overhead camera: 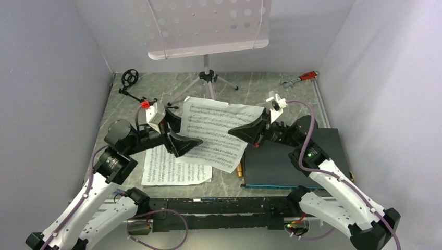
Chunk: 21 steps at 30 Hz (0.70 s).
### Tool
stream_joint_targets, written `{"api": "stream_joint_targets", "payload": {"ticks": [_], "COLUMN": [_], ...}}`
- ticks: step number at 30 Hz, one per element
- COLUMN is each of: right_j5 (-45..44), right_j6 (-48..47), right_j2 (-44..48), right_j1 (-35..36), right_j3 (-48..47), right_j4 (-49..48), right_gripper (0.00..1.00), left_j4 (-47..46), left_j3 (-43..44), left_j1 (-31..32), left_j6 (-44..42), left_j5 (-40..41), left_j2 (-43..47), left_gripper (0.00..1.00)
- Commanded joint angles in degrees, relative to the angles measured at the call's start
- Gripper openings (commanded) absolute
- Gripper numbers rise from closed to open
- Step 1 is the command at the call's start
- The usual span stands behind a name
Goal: Set up the instrument practice props
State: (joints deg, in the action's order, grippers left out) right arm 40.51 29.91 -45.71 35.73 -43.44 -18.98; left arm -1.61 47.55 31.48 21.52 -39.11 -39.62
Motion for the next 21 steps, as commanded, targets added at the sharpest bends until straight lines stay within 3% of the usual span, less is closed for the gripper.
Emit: {"api": "stream_joint_targets", "payload": {"ticks": [1, 18, 21], "right_j5": [5.1, 10.5, 10.6], "right_j6": [-6.5, -3.5, -4.1], "right_j2": [-3.3, -7.9, -8.6], "right_j1": [0.1, 0.0, 0.0], "right_j3": [-6.0, -10.1, -10.7], "right_j4": [10.9, 6.8, 7.4], "right_gripper": [0.00, 0.00, 0.00], "left_j4": [7.5, 4.5, 4.0], "left_j3": [4.2, 4.9, 4.9], "left_j1": [0.2, 0.1, 0.2], "left_j6": [-5.8, -1.4, -1.0], "left_j5": [-6.2, -13.4, -13.9], "left_j2": [-0.4, -7.9, -8.4], "left_gripper": [0.74, 0.52, 0.37]}}
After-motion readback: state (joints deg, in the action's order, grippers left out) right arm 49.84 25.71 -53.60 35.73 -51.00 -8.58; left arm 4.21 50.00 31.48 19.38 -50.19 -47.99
